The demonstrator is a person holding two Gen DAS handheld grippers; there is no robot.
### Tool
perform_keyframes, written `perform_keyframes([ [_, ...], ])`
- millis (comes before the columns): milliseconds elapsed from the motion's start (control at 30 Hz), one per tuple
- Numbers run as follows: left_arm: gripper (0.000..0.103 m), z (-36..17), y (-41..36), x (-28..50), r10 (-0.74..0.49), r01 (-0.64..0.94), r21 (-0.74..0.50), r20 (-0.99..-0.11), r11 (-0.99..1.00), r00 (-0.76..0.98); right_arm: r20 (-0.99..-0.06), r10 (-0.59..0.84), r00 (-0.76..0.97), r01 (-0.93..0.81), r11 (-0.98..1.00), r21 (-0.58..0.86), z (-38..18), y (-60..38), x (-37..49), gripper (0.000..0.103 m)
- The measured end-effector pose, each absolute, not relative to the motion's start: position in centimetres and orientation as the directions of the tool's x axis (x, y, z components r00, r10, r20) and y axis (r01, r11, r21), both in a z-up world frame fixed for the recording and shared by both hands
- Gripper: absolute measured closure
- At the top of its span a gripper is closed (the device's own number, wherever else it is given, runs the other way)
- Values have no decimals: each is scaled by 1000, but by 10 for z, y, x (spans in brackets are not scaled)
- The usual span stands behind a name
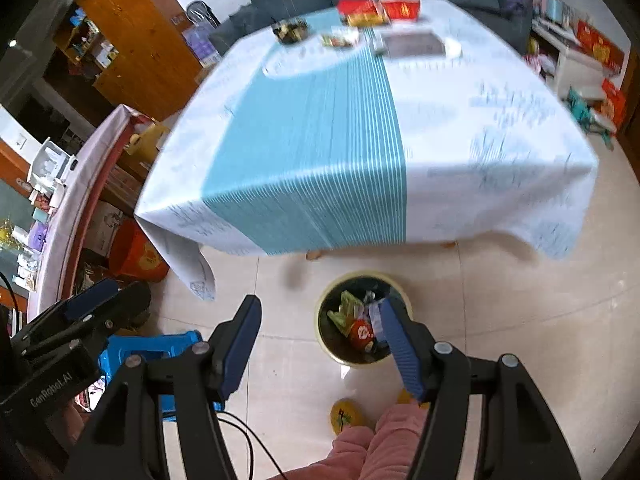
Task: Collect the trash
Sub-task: 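Move both tools back over the table toward the remaining items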
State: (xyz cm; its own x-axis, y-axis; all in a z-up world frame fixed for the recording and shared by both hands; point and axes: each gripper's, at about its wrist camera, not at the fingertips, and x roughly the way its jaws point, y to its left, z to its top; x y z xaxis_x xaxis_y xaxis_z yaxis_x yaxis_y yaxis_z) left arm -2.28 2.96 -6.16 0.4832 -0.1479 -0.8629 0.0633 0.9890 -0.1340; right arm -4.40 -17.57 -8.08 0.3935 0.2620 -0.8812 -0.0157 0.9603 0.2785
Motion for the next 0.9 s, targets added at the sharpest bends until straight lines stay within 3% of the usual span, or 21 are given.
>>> perform_keyframes([
  [500,38,28,33,-12,-162,121,-111,-767,986,620,-790,236,565,-78,969,234,19,-165,-37,41],
  [900,38,40,31,28,-155,109,-110,-753,988,640,-726,222,651,-80,971,225,44,-178,-14,41],
])
